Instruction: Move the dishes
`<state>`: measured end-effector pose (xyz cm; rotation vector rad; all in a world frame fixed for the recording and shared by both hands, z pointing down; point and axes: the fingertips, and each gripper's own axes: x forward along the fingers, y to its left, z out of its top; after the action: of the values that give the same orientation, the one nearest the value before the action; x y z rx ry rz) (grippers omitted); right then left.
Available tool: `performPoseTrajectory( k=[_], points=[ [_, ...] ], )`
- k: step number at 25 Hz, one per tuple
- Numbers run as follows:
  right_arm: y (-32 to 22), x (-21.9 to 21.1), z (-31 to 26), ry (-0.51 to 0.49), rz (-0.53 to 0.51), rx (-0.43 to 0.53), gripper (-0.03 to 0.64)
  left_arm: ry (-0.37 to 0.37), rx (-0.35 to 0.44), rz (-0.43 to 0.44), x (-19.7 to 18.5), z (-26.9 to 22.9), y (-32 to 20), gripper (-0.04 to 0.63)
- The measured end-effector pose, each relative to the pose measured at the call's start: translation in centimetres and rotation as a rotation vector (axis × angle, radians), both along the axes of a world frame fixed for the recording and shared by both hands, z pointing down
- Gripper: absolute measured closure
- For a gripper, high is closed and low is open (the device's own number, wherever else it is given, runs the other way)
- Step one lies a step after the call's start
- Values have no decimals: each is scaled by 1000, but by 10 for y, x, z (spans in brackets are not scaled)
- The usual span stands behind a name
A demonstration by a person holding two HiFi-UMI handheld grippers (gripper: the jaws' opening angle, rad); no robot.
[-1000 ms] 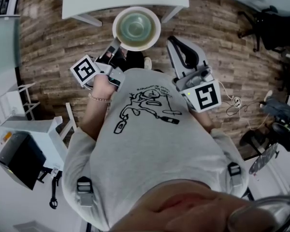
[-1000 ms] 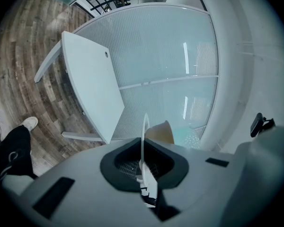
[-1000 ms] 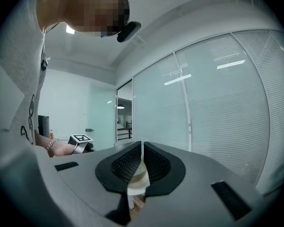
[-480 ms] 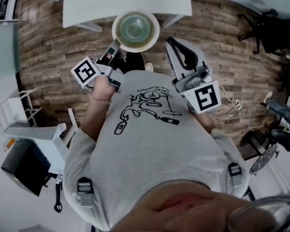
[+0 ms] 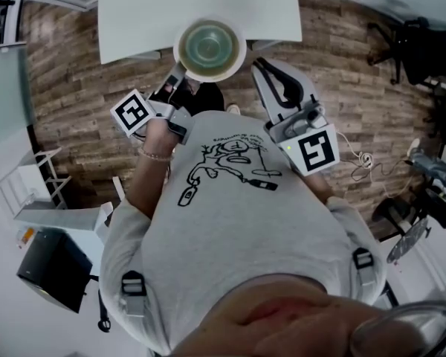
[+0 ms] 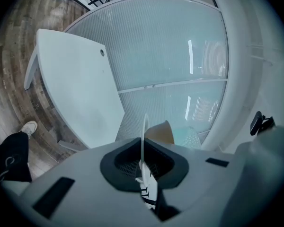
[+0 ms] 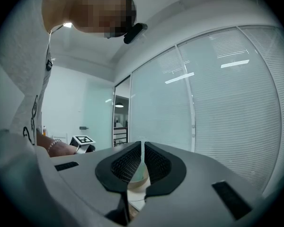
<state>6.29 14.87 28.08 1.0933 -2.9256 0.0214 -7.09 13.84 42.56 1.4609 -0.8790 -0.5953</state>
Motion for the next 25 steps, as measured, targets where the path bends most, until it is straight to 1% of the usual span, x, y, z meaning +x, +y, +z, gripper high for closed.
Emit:
performPoseTrajectory(
  k=[5,13,20,25],
  points=[
    [-36,-12,-4,5,5,5,577,-6,4,15,-10,2,-42,583],
    [-90,-39,-7,14,18,7,577,11,-2,35,-31,1,-97,583],
    [-123,-60,-12,15,22,10,577,13,-3,55,-48,-3,-131,583],
    [-167,-66,-2,16,25,1,577,15,-15,72,-51,7,-173,583]
  ],
)
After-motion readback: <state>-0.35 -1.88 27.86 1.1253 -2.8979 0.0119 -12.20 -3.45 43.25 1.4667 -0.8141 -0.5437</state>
